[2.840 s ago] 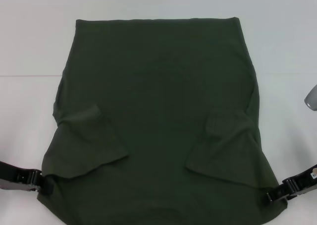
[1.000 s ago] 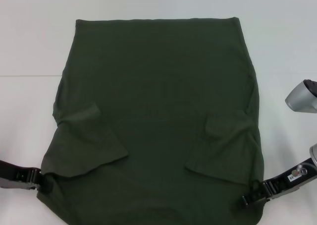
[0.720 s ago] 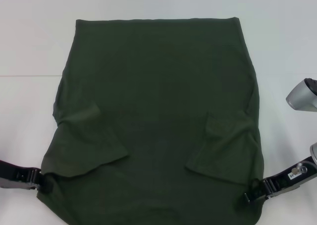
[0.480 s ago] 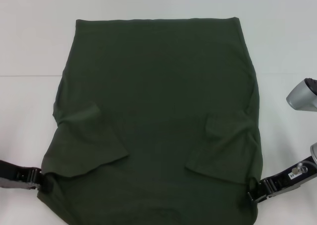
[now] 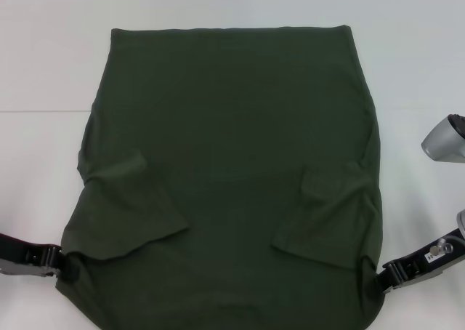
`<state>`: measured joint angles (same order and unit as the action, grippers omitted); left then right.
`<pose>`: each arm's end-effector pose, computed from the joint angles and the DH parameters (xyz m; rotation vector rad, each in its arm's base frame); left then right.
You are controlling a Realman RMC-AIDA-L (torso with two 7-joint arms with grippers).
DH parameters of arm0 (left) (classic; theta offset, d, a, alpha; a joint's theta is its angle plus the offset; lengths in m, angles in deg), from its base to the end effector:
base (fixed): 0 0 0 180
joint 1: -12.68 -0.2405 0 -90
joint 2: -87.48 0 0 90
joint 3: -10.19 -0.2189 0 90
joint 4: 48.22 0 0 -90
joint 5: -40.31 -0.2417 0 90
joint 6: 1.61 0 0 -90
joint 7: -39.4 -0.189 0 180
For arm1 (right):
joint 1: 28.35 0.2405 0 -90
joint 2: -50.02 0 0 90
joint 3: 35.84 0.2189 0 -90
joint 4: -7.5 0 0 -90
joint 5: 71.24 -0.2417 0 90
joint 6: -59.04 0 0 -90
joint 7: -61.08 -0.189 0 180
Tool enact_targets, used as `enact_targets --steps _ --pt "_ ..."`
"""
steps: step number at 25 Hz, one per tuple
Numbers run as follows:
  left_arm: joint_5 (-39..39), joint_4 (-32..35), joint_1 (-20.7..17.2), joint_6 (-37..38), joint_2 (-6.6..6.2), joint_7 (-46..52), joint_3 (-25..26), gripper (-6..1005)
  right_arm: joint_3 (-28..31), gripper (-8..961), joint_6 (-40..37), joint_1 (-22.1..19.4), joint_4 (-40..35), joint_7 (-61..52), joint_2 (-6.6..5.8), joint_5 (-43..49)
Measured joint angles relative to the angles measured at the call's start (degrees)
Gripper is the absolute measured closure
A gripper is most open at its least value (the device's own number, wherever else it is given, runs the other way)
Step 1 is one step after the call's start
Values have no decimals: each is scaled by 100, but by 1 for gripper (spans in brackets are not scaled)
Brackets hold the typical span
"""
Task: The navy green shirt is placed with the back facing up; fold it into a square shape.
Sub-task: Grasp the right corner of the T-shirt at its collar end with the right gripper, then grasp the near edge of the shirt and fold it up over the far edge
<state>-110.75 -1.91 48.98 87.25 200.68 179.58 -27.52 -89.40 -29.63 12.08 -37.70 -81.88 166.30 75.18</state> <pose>-0.3087 0.3646 0.0350 -2.2208 -1.7810 0.0797 0.2549 0.3660 -0.0241 -2.4660 1.6605 -0.2696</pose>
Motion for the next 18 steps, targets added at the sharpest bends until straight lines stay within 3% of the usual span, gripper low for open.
enact_targets --steps 2,7,18 --pt "3 0 0 0 0 0 0 957 4 846 -3 -3 -4 23 -4 2" --pt "20 0 0 0 -1 -6 0 957 12 896 3 -25 -23 114 -40 -12" --pt "26 -48 -8 429 -172 -81 0 956 184 896 -678 -153 -216 802 -93 -40"
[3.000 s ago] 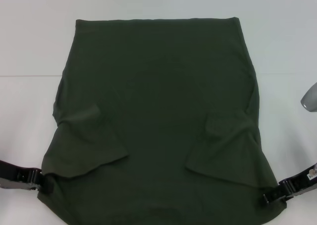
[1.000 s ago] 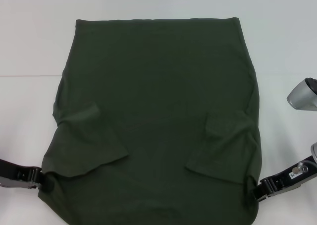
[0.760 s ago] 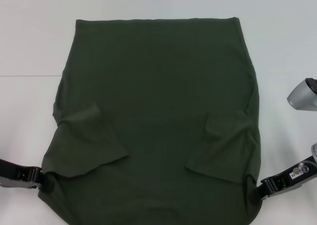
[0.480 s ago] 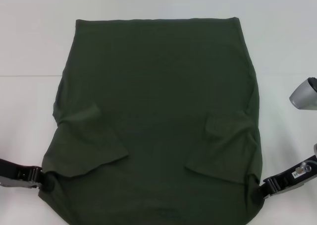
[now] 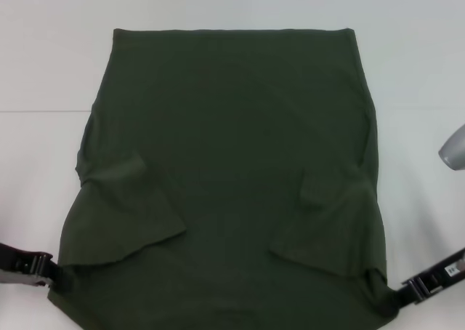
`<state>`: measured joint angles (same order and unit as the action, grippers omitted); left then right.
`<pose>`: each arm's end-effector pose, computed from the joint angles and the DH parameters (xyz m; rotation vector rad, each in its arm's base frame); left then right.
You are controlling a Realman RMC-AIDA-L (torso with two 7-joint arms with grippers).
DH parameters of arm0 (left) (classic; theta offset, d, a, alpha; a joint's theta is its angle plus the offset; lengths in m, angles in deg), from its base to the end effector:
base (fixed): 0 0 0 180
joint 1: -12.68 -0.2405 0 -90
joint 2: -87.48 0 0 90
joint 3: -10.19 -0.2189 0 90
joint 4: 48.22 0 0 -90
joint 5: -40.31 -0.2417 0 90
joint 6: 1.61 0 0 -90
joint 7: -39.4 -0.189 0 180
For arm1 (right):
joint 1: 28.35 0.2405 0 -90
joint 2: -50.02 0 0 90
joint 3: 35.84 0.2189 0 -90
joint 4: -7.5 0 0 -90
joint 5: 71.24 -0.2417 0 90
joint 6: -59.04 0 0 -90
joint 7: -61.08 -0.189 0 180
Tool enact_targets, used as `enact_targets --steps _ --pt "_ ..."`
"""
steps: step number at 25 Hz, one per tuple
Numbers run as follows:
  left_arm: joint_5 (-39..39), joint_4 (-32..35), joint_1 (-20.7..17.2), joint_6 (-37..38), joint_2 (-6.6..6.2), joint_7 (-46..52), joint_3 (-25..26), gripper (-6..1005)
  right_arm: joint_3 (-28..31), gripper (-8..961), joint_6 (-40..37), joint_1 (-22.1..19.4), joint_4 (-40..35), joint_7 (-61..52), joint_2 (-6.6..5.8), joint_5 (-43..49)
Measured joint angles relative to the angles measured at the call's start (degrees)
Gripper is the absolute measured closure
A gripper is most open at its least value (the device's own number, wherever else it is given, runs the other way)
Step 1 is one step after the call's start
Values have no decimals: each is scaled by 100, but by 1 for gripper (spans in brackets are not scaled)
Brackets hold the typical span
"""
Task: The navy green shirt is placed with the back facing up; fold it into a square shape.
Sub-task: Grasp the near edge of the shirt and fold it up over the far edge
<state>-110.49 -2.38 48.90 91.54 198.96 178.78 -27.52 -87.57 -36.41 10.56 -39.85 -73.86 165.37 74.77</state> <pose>-0.3078 0.3545 0.0433 -2.2653 -1.8083 0.1108 0.2559 0.3497 -0.0089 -2.6190 1.5650 -0.2886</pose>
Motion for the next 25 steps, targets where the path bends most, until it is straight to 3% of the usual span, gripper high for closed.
enact_targets --steps 7,16,25 --pt "-42 -135 38 600 -121 -128 -44 956 14 895 -539 -122 -21 354 -74 22" --pt "-81 -303 98 1593 -329 -370 -125 956 -9 895 -1260 -182 24 812 -66 29" --pt "-381 -580 247 2045 -362 -523 -268 955 -227 895 -1647 -171 46 1117 -72 59"
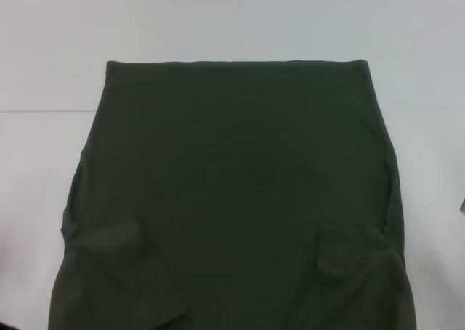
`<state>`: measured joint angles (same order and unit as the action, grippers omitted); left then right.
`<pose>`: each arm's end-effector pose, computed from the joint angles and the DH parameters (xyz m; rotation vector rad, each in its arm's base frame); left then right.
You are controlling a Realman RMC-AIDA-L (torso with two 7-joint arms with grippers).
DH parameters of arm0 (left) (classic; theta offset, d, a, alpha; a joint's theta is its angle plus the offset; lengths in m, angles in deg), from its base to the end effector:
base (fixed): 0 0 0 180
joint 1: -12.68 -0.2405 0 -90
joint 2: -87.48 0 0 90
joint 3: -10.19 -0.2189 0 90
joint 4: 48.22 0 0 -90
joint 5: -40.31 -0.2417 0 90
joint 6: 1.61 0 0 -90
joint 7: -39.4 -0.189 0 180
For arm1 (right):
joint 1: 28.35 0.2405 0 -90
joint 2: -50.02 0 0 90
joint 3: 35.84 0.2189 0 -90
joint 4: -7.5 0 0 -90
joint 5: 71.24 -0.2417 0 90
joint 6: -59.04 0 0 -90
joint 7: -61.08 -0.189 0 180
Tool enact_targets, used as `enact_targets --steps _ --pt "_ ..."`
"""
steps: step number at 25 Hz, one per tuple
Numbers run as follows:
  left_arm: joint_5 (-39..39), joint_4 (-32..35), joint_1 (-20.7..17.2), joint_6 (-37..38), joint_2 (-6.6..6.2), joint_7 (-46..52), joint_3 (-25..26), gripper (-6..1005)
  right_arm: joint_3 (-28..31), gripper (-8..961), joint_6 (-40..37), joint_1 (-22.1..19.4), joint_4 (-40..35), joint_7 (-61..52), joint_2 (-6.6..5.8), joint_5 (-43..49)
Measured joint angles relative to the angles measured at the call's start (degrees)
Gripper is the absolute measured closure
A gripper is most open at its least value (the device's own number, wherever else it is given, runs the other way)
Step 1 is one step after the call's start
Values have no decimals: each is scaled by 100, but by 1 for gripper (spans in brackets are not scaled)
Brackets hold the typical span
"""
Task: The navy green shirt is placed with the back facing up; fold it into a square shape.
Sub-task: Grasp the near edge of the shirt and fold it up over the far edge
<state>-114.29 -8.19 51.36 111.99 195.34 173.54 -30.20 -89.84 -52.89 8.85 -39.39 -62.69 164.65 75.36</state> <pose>-0.2879 0.2922 0.0483 2.3702 1.8040 -0.3843 0.2530 0.2885 -0.0017 2.5679 -1.2982 0.4099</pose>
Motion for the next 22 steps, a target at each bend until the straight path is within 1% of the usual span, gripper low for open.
enact_targets --steps 3,7,10,12,15,17,19,22 --pt "-2 -29 6 82 27 -13 -174 955 -167 894 -39 -17 4 83 20 1" --pt "-5 -102 14 193 38 -28 -247 955 -235 894 -112 -12 5 148 46 4" --pt "18 -106 15 187 35 -46 -182 955 -144 894 -85 7 6 162 43 -2" --pt "58 -73 26 152 17 -103 40 955 10 894 -69 25 10 175 41 -26" --pt "114 -54 61 69 2 -195 492 955 468 894 -19 49 14 185 28 -37" --pt "224 -53 77 -68 -12 -222 894 955 920 894 61 62 15 171 -8 -44" --pt "341 -53 77 -233 -28 -215 1243 955 1424 894 171 79 53 141 -70 -51" --pt "454 -53 81 -540 -35 -162 1594 955 2195 894 397 133 288 128 -196 -71"
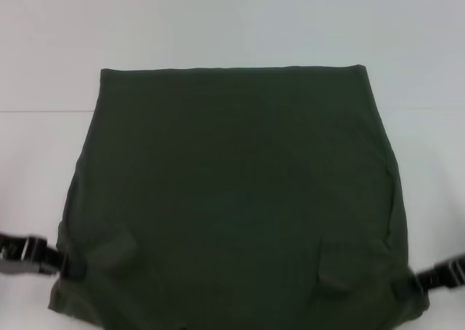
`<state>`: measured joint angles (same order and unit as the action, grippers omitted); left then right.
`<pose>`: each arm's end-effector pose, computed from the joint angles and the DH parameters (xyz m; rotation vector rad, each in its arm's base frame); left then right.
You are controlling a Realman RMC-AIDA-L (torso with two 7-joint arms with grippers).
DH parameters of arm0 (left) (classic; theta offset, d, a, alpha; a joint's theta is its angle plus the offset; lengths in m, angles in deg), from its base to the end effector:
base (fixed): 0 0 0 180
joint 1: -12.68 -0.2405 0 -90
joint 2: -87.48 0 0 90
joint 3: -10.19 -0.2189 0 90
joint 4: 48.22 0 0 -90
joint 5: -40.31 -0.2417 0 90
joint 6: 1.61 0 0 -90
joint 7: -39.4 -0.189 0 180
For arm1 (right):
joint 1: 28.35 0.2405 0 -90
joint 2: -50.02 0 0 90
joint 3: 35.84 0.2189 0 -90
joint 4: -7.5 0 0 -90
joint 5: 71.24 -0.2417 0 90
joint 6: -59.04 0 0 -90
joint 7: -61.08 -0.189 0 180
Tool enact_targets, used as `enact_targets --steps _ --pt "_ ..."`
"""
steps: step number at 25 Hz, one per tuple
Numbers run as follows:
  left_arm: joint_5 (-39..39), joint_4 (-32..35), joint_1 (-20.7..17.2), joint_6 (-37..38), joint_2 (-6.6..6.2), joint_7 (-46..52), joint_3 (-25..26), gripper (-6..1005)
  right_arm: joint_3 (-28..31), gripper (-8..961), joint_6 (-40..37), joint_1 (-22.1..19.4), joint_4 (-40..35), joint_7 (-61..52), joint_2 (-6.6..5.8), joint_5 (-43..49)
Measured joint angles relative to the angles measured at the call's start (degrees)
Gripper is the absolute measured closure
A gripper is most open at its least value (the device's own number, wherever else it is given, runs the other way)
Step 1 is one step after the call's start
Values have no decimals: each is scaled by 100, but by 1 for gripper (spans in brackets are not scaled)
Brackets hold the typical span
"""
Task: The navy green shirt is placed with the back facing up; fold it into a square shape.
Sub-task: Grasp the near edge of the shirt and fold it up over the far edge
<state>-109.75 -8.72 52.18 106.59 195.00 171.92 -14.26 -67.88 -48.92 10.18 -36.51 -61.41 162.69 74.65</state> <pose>-0.2773 0.3322 0.0637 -2.4852 -1.9140 -0.1388 0.2570 0.3277 0.0320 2.6739 -1.5577 -0.0908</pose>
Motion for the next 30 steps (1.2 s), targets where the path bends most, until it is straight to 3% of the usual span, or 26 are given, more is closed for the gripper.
enact_targets --steps 5,10,13,19,24,30 --pt "253 -34 -55 -737 16 61 505 955 572 893 774 35 542 -102 -181 -326" --pt "619 -58 -151 -1430 151 71 594 954 586 893 1825 -22 823 -204 -168 -874" --pt "779 -65 -211 -1768 273 43 600 954 582 893 2304 -83 903 -69 -86 -1216" --pt "1125 -82 -317 -2308 505 -66 612 954 581 893 3338 -188 920 337 232 -1792" --pt "1634 -115 -414 -2697 648 -223 608 954 534 893 4046 -171 943 574 422 -2088" --pt "2244 -124 -465 -3085 795 -461 576 954 518 893 4704 -65 1046 718 556 -2245"
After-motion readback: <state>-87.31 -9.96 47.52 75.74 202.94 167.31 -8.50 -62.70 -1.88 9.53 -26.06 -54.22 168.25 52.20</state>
